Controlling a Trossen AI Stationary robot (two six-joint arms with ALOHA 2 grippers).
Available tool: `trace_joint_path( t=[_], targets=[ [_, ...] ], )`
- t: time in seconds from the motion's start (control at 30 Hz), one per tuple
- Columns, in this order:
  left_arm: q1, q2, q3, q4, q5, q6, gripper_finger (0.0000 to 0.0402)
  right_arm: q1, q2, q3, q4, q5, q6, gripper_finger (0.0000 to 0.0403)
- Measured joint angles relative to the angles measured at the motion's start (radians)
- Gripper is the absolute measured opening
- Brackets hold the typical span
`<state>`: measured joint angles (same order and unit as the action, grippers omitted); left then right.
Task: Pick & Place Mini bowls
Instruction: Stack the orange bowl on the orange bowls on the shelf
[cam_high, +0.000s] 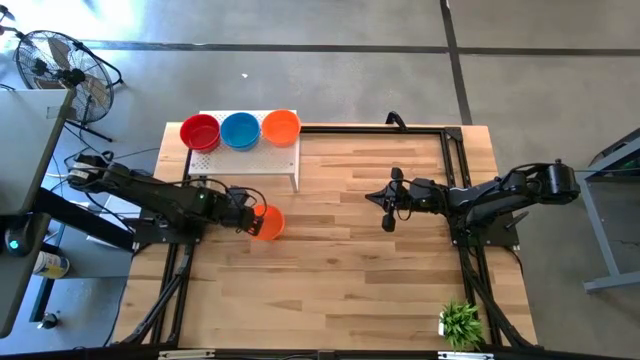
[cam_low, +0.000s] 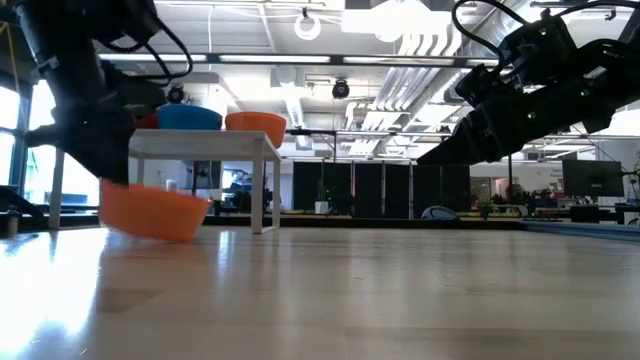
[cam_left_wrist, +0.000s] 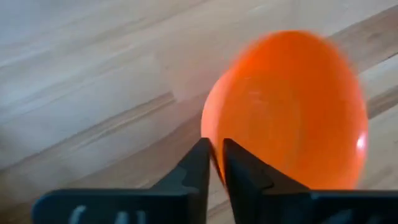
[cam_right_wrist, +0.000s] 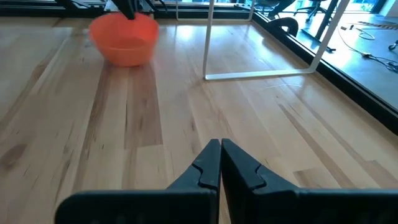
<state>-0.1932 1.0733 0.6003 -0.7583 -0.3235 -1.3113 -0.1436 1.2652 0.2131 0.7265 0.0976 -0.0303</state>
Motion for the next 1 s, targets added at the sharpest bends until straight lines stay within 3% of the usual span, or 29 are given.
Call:
trace_joint_path(
  t=[0.3, 0.43, 0.63, 0.83, 1.0],
  targets=[
    [0.050, 0.000, 0.179, -0.103, -0.033, 0.300, 0.0128, 0.000, 0.000, 0.000, 0.000, 0.000, 0.002, 0.0001],
    [0.039, 0.002, 0.257, -0.103, 0.005, 0.458, 0.0134, 0.000, 0.000, 0.000, 0.000, 0.000, 0.003, 0.0002],
    [-0.068, 0.041, 0.273, -0.049, 0.074, 0.666, 0.0135, 0.000, 0.000, 0.000, -0.001, 0.001, 0.003, 0.0001],
    [-0.142, 0.163, 0.272, -0.068, 0.080, 0.656, 0.0145, 0.000, 0.000, 0.000, -0.003, 0.001, 0.003, 0.0001],
    [-0.143, 0.271, 0.272, -0.061, 0.106, 0.653, 0.0184, 0.000, 0.000, 0.000, -0.005, 0.001, 0.003, 0.0001]
  ],
)
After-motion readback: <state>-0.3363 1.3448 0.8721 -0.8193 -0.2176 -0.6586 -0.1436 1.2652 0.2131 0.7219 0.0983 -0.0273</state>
